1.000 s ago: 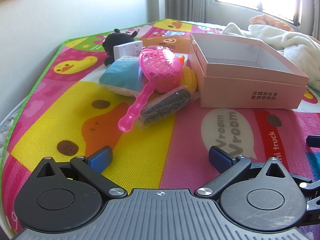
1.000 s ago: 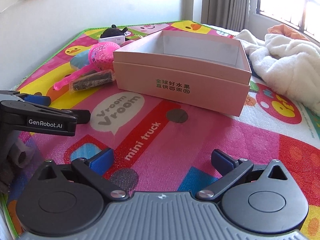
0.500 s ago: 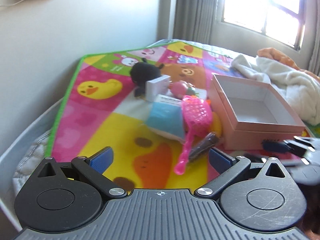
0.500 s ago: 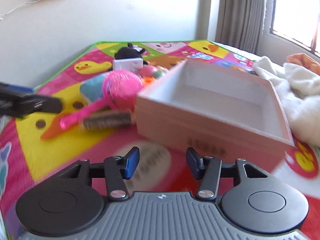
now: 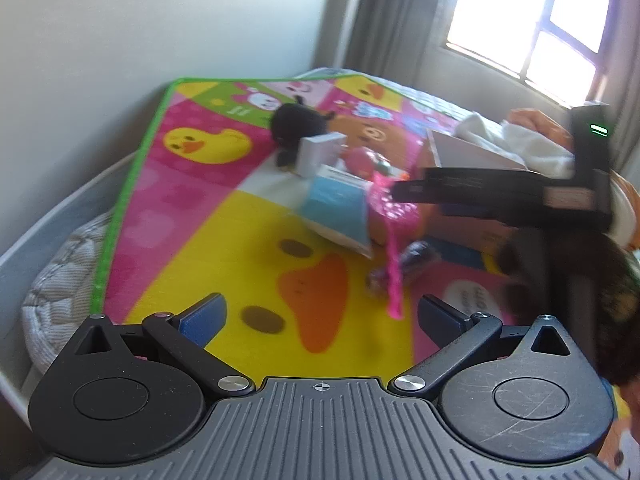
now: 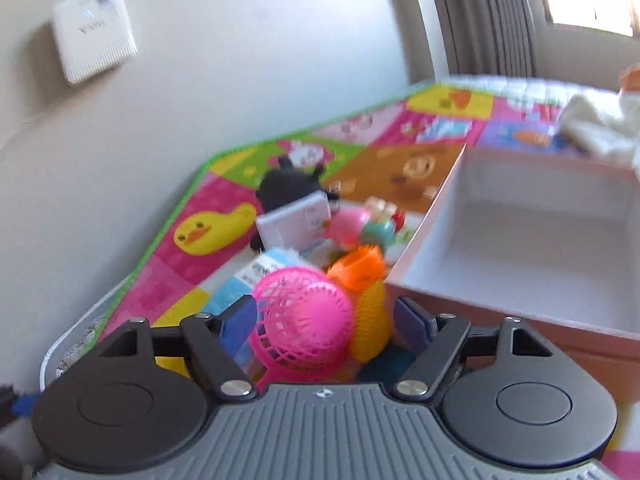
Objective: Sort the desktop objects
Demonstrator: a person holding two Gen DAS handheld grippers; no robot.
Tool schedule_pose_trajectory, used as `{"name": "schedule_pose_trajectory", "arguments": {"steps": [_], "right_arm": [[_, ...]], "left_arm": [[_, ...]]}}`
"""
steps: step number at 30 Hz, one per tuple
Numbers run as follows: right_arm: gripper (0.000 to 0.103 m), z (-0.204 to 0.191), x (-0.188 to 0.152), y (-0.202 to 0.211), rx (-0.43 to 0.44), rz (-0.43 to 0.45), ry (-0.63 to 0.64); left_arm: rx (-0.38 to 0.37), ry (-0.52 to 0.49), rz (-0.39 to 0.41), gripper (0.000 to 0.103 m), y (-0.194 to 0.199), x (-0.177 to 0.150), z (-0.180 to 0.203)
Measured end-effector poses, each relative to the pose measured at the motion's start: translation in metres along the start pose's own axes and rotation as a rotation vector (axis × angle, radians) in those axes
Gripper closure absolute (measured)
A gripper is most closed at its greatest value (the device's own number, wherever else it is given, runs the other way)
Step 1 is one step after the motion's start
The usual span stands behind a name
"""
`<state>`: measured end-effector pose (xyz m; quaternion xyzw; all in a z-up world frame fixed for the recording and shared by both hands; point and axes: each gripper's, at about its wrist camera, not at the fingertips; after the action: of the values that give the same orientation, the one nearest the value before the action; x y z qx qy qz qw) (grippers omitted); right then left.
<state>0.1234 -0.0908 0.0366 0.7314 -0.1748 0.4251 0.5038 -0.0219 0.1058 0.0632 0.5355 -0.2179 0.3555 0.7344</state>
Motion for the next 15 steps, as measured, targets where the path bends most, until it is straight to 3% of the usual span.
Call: {"name": "schedule_pose_trajectory", "arguments": {"steps": [1,2,4,8,11,15], "right_arm": [[0.03,0.002,-0.003,-0.007,0.016,-0.018,-0.029],[0.045,0.004,-0.006,-0.011,0.044,-0.025,-0.063],[0.045,0.004,-0.007,-0.007,0.092,-0.015,-0.1],[0.045,0.003,-0.006,0.034,0.09,0.028,-0.085],[0.045,0.016,-0.017,0.074,0.026,0.016,-0.076],[0.045,0.033,-0.047,0.118,-0.121,-0.04,-0.007]], "left_arm": [[-0.011,-0.017,-0.005,0.0,0.002,-0.003,0.004],[-0.02,-0.034,-0.008,0.0,0.004,-0.006,0.007],[-0.027,-0.063,-0.014,0.0,0.006,-0.01,0.012],[-0.043,-0.113,-0.018,0.0,0.004,-0.013,0.022],[-0.049,-0.148,-0.013,0.0,-0.001,-0.01,0.031],[-0.051,-0.188,-0.023,0.0,-0.021,-0.006,0.046]]}}
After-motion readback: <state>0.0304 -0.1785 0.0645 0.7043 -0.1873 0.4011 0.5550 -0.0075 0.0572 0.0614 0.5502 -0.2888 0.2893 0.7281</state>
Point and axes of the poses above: each gripper's, at about its wrist camera, not at the fingertips, and y roughly against the way its jaws point, z to its right, x to its top, and after that the axes turned 12 degrees about y, right-handed
